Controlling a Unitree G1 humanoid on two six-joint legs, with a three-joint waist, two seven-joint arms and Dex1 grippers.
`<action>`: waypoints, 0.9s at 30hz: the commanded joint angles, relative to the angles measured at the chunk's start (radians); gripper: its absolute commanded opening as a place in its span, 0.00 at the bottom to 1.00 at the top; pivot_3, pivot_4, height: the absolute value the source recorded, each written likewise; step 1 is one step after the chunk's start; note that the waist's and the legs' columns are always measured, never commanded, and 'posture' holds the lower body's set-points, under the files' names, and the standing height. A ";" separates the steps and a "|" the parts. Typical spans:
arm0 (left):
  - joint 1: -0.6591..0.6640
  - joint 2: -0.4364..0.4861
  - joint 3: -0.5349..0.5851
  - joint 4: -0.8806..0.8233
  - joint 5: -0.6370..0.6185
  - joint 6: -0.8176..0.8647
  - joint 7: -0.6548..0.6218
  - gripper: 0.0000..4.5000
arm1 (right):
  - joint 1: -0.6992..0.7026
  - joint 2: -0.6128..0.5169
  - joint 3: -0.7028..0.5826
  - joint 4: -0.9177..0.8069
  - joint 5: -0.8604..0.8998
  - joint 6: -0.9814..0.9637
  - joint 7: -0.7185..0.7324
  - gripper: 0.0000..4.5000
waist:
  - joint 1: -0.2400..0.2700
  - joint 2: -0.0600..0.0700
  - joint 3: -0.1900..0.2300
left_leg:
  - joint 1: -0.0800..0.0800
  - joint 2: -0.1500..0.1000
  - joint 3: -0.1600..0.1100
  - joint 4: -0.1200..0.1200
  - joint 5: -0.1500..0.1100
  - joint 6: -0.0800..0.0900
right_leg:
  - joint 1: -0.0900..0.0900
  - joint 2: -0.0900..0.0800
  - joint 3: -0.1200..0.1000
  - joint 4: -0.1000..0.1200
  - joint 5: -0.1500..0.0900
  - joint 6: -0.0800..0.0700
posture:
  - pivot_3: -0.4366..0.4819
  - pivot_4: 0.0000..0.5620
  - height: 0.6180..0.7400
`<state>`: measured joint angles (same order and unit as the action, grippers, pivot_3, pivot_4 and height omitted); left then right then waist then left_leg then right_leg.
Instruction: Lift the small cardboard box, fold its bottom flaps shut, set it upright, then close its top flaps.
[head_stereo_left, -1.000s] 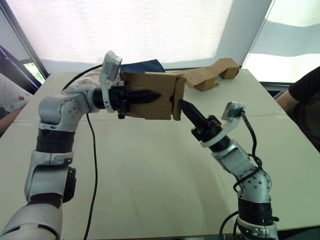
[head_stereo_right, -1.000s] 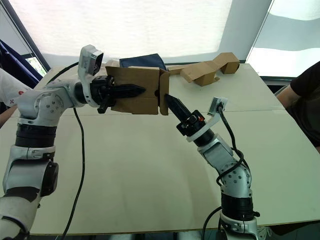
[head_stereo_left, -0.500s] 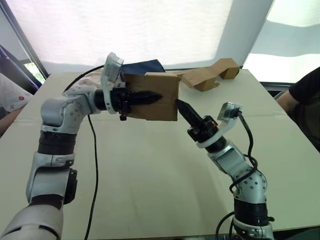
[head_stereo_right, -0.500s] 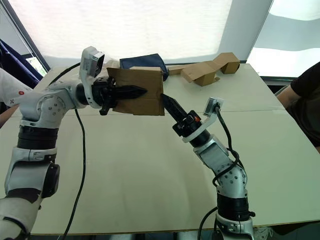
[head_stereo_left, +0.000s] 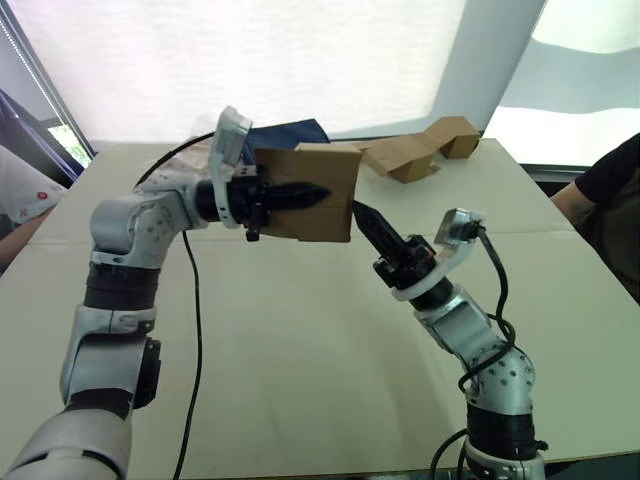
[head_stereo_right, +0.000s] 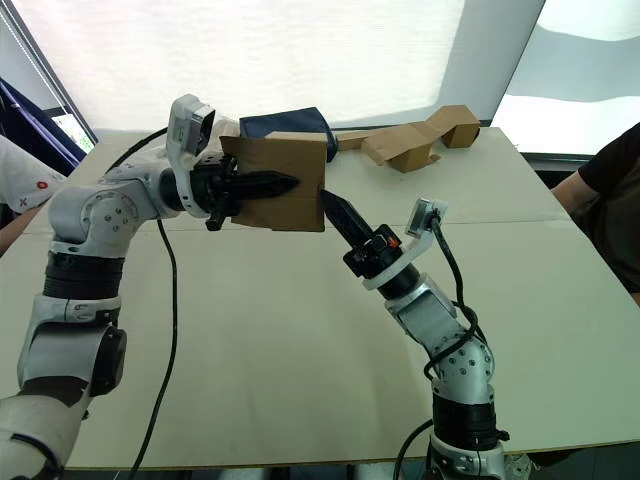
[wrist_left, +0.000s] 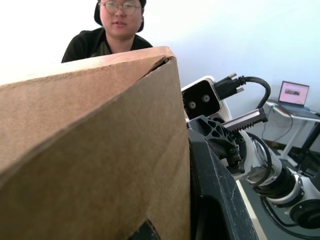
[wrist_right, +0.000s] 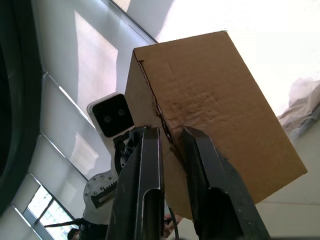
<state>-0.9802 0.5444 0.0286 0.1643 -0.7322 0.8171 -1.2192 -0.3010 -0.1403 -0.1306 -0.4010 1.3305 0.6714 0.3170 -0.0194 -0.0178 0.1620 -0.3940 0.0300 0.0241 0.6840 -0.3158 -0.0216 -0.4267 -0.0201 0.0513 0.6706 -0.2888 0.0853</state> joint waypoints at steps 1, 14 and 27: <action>-0.023 0.013 0.046 -0.005 -0.015 -0.013 0.003 0.00 | 0.018 -0.053 -0.029 -0.102 0.084 0.018 -0.021 0.15 | 0.000 0.000 0.000 | 0.000 0.000 0.000 0.000 0.000 0.000 | 0.000 0.000 0.000 0.000 0.000 0.000 | 0.48 0.27 1.00; -0.023 -0.010 0.037 -0.005 -0.006 -0.018 -0.001 0.00 | -0.013 -0.089 -0.033 -0.067 -0.038 -0.075 -0.078 0.01 | 0.000 0.000 0.000 | 0.000 0.000 0.000 0.000 0.000 0.000 | 0.000 0.001 0.000 0.000 0.000 0.000 | 0.48 0.27 1.00; -0.020 -0.048 0.055 -0.019 -0.015 -0.023 0.041 0.00 | -0.066 -0.037 0.096 -0.026 -0.215 -0.067 -0.037 0.01 | 0.002 0.000 0.000 | 0.000 0.000 0.000 0.000 0.000 0.000 | 0.000 0.000 0.000 0.000 0.000 0.000 | 0.48 0.27 1.00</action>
<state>-0.9803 0.5075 0.0634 0.1774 -0.7304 0.8141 -1.1897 -0.3448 -0.1921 -0.0717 -0.4026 1.1097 0.5950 0.2534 -0.0179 -0.0178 0.1620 -0.3939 0.0301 0.0241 0.6840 -0.3158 -0.0217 -0.4267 -0.0196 0.0514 0.6706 -0.2888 0.0853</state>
